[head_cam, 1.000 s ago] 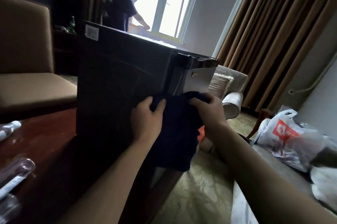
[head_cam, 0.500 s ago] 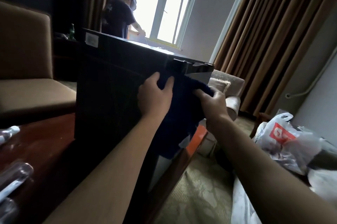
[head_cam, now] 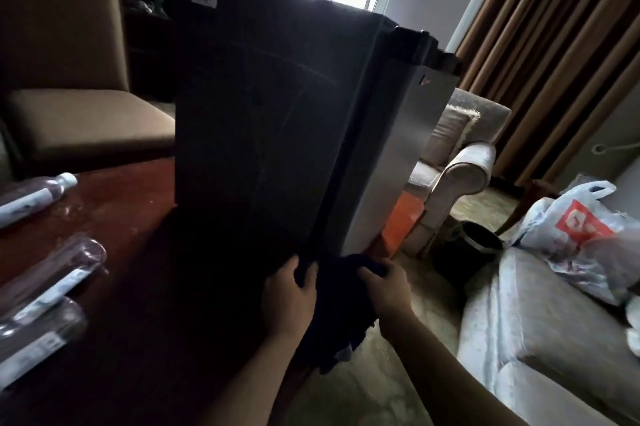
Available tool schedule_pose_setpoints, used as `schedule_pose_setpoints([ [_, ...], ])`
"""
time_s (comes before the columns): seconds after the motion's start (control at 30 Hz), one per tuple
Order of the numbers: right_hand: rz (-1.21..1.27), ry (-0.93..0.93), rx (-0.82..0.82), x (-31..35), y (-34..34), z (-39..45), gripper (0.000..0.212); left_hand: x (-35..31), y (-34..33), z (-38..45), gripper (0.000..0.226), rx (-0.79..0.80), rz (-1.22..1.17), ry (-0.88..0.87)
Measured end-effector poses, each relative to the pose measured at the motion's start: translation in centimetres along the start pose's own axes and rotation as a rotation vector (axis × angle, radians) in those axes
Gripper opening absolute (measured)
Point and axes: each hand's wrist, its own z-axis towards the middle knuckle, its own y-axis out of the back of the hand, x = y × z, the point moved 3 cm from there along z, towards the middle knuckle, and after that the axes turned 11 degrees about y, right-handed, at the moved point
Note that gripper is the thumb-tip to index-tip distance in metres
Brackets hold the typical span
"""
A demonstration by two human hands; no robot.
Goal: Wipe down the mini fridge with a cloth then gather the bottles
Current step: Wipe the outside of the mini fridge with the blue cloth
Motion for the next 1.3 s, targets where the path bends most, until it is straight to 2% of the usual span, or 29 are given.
schedule_pose_setpoints([
  [0.13,-0.072,-0.1,0.114,-3.6,-2.4,-1.6,0.021,5.1,-1.7,0.5,0.043,0.074,0.012,0.217],
  [0.27,-0.092,-0.149,0.174,-5.7,-3.8,-1.8,0.038,6.5,-2.1,1.7,0.041,0.119,0.011,0.327],
  [0.5,-0.125,-0.133,0.163,-3.3,-3.2,-2.0,0.03,6.8,-2.2,1.8,0.048,0.071,-0.105,0.409],
  [0.63,-0.008,-0.108,0.164,-1.7,-3.2,-2.7,0.036,4.8,-1.2,2.5,0.045,0.019,-0.052,0.307],
  [0.73,0.048,-0.061,0.171,-1.0,-3.8,-3.4,0.027,3.9,-0.4,2.7,0.014,-0.082,0.192,0.092],
  [0.8,0.07,-0.061,0.17,-0.7,-4.0,-4.1,0.018,3.5,-0.2,2.4,0.014,-0.143,0.366,-0.033],
  [0.87,0.073,-0.072,0.153,-0.7,-3.8,-4.3,0.014,3.2,-0.3,2.1,0.013,-0.162,0.443,-0.093],
  [1.07,0.096,-0.012,0.095,0.7,-2.6,-3.0,0.012,1.6,0.0,1.8,0.016,-0.238,0.423,-0.181],
  [1.2,0.133,0.03,0.059,2.2,-2.0,-1.8,0.017,-0.3,0.6,1.9,0.017,-0.278,0.398,-0.254],
  [1.3,0.188,0.056,0.03,3.8,-0.9,-1.3,0.023,-2.4,1.4,1.8,0.027,-0.319,0.35,-0.312],
])
